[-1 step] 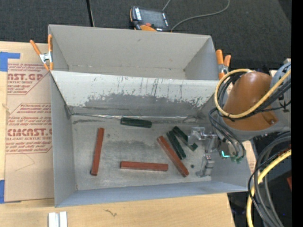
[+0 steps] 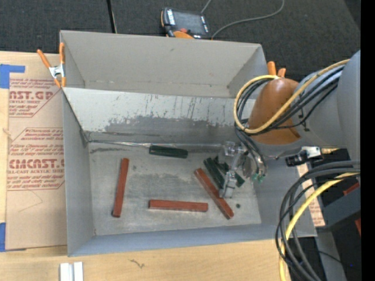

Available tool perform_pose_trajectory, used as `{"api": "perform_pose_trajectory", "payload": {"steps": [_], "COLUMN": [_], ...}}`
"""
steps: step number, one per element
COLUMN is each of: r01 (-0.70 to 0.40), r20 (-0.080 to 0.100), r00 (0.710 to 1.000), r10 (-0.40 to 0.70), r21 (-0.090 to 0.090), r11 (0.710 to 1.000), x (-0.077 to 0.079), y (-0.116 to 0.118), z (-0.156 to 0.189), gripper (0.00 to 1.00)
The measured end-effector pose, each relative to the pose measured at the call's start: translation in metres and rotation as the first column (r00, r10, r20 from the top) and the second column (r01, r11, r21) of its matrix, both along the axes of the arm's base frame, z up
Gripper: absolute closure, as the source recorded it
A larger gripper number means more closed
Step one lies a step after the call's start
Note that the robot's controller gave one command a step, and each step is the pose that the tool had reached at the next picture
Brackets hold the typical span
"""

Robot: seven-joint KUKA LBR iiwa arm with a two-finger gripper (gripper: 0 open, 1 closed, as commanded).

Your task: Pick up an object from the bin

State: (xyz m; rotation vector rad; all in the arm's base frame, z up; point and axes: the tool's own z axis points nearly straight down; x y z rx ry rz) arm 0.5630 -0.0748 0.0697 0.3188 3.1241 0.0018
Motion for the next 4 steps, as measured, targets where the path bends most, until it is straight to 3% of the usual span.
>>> {"api": "perform_pose_trajectory", "payload": {"steps": [1, 2, 3, 4], "r01": [0.223, 0.517, 0.755, 0.826], "r20": [0.004, -0.002, -0.001, -0.005], "r00": [0.975, 0.856, 0.656, 0.563], "r10": [-0.223, -0.517, -0.755, -0.826], "r21": [-0.001, -0.001, -0.001, 0.001], "r11": [0.975, 0.856, 0.656, 0.563], "x": [0.025, -0.002, 0.02, 0.029], "y": [-0.028, -0.021, -0.021, -0.035], "z": [0.031, 0.031, 0.0, 0.001], "gripper": [0.0, 0.0, 0.0, 0.0]}}
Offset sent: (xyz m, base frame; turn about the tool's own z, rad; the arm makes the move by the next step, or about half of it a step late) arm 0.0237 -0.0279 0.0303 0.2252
